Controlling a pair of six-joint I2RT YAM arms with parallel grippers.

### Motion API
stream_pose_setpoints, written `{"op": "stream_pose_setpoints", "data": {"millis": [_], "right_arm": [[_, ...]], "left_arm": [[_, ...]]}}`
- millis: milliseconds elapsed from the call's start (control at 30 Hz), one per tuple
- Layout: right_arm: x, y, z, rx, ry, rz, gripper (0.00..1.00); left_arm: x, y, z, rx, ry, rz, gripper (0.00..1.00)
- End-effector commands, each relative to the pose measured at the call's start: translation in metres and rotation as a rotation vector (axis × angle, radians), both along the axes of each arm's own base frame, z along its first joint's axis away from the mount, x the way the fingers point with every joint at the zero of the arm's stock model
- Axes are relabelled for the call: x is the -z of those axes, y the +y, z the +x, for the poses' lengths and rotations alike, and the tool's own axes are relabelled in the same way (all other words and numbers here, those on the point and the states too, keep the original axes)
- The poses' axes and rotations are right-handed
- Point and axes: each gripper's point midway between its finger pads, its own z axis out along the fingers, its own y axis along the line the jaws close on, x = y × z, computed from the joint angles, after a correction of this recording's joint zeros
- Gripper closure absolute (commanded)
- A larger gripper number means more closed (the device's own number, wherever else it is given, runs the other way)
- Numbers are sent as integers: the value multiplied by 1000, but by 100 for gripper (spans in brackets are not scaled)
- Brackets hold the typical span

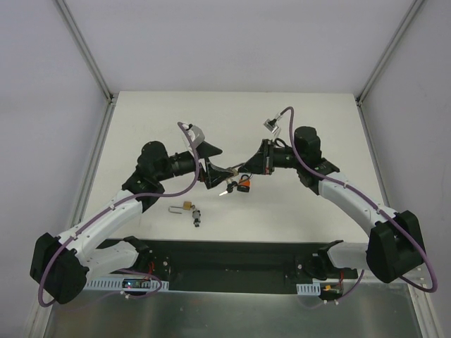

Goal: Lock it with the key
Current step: Lock the lock.

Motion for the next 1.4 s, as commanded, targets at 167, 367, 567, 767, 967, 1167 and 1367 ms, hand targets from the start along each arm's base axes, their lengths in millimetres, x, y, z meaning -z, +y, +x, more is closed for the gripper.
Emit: {"op": "stream_pose_setpoints", "data": {"millis": [167,367,567,767,967,1167,1367], "right_arm": [[-118,-3,-6,-49,-251,259,99],[-138,-8,-12,-76,-264,330,99],[-145,-10,-16,-95,-250,382,99],[-148,-11,-17,-103,-242,406,99],[-142,-11,-15,-103,-230,401,99],[-136,-9,-12,-101,-210,395,99],[-133,-8,-8,-102,-198,394,100]], "left_arm": [[-49,-3,-25,152,-247,-149,3],[-50,-7,-25,189,-258,-157,8],[-49,-10,-26,215,-249,-159,24],[-52,-10,-26,215,-258,-175,41],[-57,-10,-27,227,-264,-184,53],[-61,-10,-29,240,-274,-189,53],[-60,-13,-27,251,-269,-186,76]]}}
